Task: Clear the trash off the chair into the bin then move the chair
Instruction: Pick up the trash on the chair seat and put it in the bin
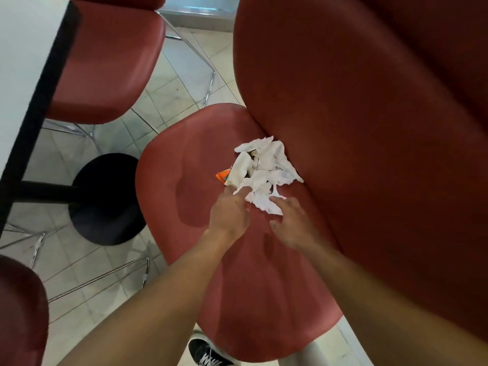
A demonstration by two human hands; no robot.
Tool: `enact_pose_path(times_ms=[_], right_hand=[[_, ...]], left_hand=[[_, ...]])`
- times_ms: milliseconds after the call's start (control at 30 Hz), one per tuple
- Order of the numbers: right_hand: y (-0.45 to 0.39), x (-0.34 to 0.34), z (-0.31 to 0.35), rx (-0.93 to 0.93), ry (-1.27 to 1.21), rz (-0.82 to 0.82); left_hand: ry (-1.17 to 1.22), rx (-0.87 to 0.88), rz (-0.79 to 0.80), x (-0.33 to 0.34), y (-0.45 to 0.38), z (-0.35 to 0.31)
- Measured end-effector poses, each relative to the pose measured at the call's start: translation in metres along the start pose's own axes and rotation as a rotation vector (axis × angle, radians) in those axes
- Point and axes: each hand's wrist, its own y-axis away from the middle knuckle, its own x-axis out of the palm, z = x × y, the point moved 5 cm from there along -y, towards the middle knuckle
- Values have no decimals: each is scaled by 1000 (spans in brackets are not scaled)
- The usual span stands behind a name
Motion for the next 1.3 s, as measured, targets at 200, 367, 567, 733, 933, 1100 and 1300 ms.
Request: enact_pose_path(times_ms=[200,367,567,733,933,1100,1300], right_hand=[[-40,23,-1,-116,154,101],[-49,34,-4,-164,228,79],[-38,34,-17,-40,157,74],[-34,45,1,-125,136,52],[-33,67,12,-103,304,17],[-9,76,11,-3,174,18],[49,62,34,-104,96,-72]], left_hand=[[-51,-52,91,29,-31,16],[-1,-62,129,38,-30,27],[122,-111,108,30,-4,34],[165,-128,68,24,26,39],[190,-160,8,21,56,57],[157,-187,-2,15,85,65],[198,-196,-41,0,129,64]])
